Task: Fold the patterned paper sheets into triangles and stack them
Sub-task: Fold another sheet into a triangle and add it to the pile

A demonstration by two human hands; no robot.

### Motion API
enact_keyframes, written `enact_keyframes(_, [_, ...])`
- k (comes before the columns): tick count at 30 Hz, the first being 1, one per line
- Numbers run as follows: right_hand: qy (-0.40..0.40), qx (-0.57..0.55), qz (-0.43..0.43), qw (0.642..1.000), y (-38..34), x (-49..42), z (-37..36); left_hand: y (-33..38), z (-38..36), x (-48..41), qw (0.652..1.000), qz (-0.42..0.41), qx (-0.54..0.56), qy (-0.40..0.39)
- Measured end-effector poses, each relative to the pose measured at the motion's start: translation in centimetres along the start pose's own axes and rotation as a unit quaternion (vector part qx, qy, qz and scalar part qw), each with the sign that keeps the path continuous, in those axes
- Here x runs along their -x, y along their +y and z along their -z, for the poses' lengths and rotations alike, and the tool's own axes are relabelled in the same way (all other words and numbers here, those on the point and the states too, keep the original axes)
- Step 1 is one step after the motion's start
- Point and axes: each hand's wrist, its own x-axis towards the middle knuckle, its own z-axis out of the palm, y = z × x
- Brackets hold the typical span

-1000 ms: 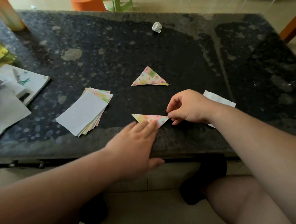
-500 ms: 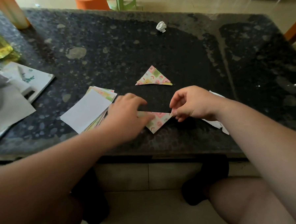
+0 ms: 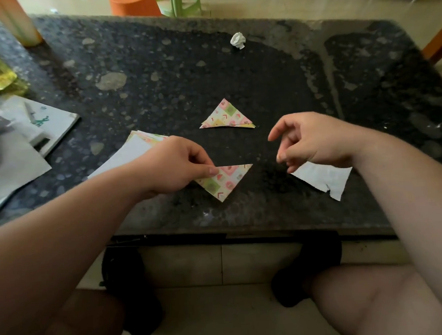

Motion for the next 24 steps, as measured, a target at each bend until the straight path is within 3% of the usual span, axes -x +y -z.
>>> enact_keyframes(5, [-0.023, 0.025, 0.082, 0.996, -2.3, 0.3, -2.4, 1.1, -1.3, 0.2, 0.998, -0.055, 0.028, -0.030])
enact_keyframes(18, [-0.026, 0.071, 0.072, 0.995, -2.8, -0.5, -4.5, 1.7, -2.3, -0.6, 0.994, -0.035, 0.103, -0.025])
enact_keyframes(24, [-0.052, 0.031, 0.064, 0.996, -2.5, -0.7, -4.0, 1.3, -2.0, -0.3, 0.993, -0.035, 0.111, -0.008])
